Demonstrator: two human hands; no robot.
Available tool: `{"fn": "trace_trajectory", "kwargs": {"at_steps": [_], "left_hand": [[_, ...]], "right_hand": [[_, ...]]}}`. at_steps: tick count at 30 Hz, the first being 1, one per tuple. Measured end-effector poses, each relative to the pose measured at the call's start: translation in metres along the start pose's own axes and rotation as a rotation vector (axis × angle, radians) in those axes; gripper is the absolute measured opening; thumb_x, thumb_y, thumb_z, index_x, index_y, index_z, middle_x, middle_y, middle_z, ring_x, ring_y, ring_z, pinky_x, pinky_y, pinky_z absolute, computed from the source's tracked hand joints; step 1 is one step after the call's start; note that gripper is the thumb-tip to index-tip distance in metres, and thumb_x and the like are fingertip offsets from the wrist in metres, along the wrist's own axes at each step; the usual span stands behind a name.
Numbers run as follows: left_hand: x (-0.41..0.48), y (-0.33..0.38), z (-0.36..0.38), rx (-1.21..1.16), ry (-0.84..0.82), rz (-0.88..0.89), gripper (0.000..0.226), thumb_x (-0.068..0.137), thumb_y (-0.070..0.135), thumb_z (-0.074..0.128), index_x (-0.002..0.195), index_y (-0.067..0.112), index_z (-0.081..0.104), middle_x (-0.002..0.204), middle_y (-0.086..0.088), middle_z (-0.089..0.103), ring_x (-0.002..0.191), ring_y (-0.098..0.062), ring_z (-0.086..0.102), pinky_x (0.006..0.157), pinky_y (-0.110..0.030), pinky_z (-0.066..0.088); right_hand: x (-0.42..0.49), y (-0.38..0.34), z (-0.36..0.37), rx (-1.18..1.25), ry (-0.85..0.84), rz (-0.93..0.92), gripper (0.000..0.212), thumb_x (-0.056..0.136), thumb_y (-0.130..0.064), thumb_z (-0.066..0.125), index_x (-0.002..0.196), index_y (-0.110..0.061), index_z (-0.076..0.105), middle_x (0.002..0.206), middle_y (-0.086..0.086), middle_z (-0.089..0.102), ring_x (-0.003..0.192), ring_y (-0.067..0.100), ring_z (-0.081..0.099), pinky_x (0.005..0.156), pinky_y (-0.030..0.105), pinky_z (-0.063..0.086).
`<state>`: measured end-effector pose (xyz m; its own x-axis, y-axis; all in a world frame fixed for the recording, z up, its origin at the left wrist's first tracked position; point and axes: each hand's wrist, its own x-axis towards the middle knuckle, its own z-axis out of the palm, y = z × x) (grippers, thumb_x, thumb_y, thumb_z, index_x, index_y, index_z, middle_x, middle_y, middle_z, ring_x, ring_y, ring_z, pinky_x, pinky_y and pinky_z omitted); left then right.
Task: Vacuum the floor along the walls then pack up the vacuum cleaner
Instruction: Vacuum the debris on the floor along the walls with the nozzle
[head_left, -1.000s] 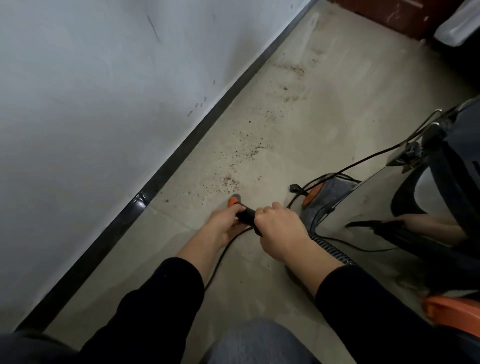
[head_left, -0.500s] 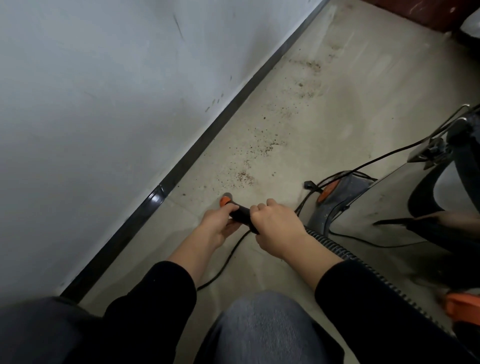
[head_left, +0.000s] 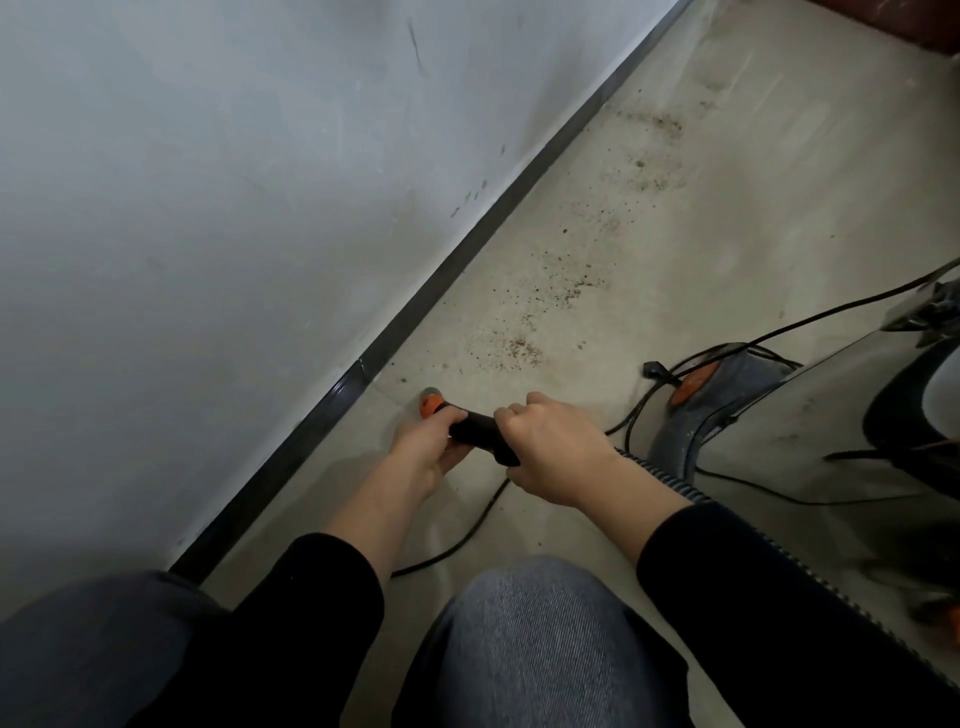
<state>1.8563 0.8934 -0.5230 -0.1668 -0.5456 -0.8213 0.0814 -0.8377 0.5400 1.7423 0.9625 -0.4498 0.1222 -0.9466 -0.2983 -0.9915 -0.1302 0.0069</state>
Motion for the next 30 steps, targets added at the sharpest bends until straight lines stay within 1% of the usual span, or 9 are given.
{"fn": "trace_trajectory", "kwargs": {"at_steps": [5,8,12,15,17,21,24,28,30], "left_hand": [[0.001,0.005,-0.016,-0.021,0.031,0.017,0.024,0.092,0.002,0.060,0.115,-0.001,0.052,0.103,-0.022,0.062,0.094,-0.030,0.066,0.079,-0.033,0.054],[0.000,0.008,-0.023,-0.027,0.048,0.032,0.022,0.092,0.001,0.059,0.113,-0.003,0.053,0.095,-0.019,0.062,0.093,-0.030,0.065,0.080,-0.033,0.054],[-0.002,0.007,-0.025,-0.040,0.049,0.035,0.021,0.093,0.001,0.058,0.113,-0.004,0.052,0.091,-0.016,0.059,0.082,-0.026,0.064,0.079,-0.031,0.052],[-0.006,0.005,-0.025,-0.056,0.043,0.026,0.023,0.092,0.001,0.059,0.113,-0.004,0.052,0.097,-0.018,0.059,0.088,-0.029,0.064,0.081,-0.032,0.052],[-0.009,0.003,-0.025,-0.057,0.039,0.016,0.021,0.092,0.001,0.059,0.111,-0.004,0.052,0.103,-0.020,0.058,0.087,-0.027,0.063,0.081,-0.032,0.052],[-0.013,-0.001,-0.028,-0.084,0.046,0.000,0.016,0.093,0.001,0.058,0.107,-0.004,0.051,0.092,-0.017,0.057,0.085,-0.026,0.062,0.085,-0.034,0.053],[-0.010,-0.005,-0.034,-0.090,0.070,-0.001,0.022,0.092,0.002,0.060,0.111,-0.003,0.052,0.093,-0.016,0.058,0.086,-0.026,0.063,0.084,-0.033,0.053],[-0.005,-0.004,-0.039,-0.092,0.102,0.013,0.021,0.090,0.002,0.062,0.109,-0.003,0.052,0.091,-0.017,0.060,0.083,-0.026,0.064,0.081,-0.032,0.053],[-0.002,-0.001,-0.042,-0.077,0.111,0.017,0.025,0.090,0.003,0.062,0.112,-0.003,0.053,0.098,-0.020,0.062,0.091,-0.028,0.065,0.079,-0.032,0.053]], "right_hand": [[0.010,-0.010,-0.002,0.020,0.004,-0.041,0.021,0.093,-0.020,0.055,0.112,-0.010,0.053,0.107,0.007,0.062,0.100,0.024,0.050,0.066,0.031,0.034],[0.016,-0.016,-0.002,0.016,0.010,-0.060,0.022,0.093,-0.021,0.054,0.113,-0.010,0.053,0.109,0.006,0.062,0.102,0.024,0.050,0.066,0.031,0.032],[0.017,-0.018,-0.002,0.010,0.006,-0.069,0.023,0.092,-0.021,0.054,0.112,-0.010,0.053,0.109,0.006,0.062,0.103,0.024,0.050,0.066,0.031,0.031],[0.014,-0.016,-0.003,0.027,0.006,-0.066,0.020,0.092,-0.022,0.055,0.109,-0.011,0.054,0.105,0.005,0.062,0.099,0.023,0.050,0.065,0.031,0.032],[0.012,-0.014,-0.005,0.030,-0.009,-0.075,0.019,0.092,-0.022,0.056,0.108,-0.011,0.054,0.101,0.004,0.062,0.095,0.022,0.049,0.064,0.031,0.033],[0.009,-0.014,-0.005,0.027,-0.022,-0.101,0.021,0.090,-0.022,0.057,0.107,-0.012,0.055,0.100,0.004,0.062,0.093,0.022,0.050,0.064,0.031,0.034],[0.009,-0.017,-0.004,0.037,-0.016,-0.116,0.023,0.089,-0.024,0.059,0.107,-0.012,0.055,0.100,0.004,0.063,0.095,0.022,0.051,0.064,0.031,0.033],[0.012,-0.020,-0.001,0.046,-0.004,-0.122,0.024,0.089,-0.024,0.059,0.109,-0.012,0.054,0.101,0.003,0.062,0.095,0.021,0.051,0.063,0.030,0.033],[0.015,-0.022,0.001,0.051,0.011,-0.123,0.024,0.089,-0.023,0.059,0.110,-0.012,0.054,0.102,0.003,0.062,0.095,0.021,0.051,0.064,0.030,0.033]]}}
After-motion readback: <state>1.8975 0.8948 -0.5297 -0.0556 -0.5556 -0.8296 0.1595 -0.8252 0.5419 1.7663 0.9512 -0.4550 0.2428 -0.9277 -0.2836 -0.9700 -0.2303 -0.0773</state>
